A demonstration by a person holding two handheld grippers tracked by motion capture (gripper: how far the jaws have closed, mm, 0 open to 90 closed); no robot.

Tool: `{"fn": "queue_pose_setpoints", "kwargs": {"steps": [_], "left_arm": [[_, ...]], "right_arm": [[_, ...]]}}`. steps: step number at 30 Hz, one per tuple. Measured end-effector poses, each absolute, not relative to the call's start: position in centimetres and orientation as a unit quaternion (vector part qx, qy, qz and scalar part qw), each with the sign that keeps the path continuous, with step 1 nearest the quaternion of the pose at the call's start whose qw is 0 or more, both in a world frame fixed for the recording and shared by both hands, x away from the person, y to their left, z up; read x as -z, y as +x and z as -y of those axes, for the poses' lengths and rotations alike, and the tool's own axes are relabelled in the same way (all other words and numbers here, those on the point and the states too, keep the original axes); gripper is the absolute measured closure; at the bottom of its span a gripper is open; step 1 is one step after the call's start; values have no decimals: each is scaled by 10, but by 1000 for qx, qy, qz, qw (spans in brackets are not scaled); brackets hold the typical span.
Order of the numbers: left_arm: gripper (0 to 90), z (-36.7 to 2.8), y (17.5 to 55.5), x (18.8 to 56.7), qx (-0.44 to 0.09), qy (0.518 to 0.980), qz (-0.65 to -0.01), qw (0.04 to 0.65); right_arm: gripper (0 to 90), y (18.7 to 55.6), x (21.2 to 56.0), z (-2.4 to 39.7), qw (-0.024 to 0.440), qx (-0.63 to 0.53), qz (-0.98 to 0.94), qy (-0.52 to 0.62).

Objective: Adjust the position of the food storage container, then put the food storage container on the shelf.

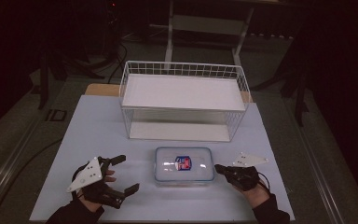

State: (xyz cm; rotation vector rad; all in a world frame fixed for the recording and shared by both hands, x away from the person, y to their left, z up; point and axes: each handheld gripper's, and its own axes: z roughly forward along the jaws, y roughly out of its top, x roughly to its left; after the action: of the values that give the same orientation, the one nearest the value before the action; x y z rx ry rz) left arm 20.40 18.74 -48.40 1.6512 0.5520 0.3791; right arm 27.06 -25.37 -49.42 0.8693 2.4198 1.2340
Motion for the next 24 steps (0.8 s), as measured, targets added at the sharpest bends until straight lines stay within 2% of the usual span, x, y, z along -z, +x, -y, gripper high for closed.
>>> {"fn": "queue_pose_setpoints", "kwargs": {"steps": [4,7,9,11,13,14,15,17,18,24], "left_arm": [[4,-187,205,483,-170,725,-249,620],[4,-185,205,480,-168,723,-264,615],[4,-182,207,476,-159,716,-282,618],[4,-181,207,473,-158,714,-288,618],[4,-181,207,473,-158,714,-288,618],[4,-179,208,468,-158,718,-288,613],[4,-178,209,466,-156,718,-294,612],[4,-177,211,461,-146,715,-298,615],[4,-176,213,456,-143,716,-302,613],[4,-167,220,441,-156,734,-286,595]], "right_arm": [[814,263,477,258,161,-456,-825,293],[793,262,475,259,163,-464,-822,288],[565,255,460,259,169,-490,-806,286],[440,254,456,259,164,-504,-798,286],[440,252,454,260,165,-512,-793,286],[389,252,454,260,165,-512,-793,286],[197,250,450,260,158,-526,-786,283],[130,248,447,259,161,-531,-785,276],[128,248,446,260,156,-539,-779,278],[124,247,439,260,198,-548,-767,270]]}}
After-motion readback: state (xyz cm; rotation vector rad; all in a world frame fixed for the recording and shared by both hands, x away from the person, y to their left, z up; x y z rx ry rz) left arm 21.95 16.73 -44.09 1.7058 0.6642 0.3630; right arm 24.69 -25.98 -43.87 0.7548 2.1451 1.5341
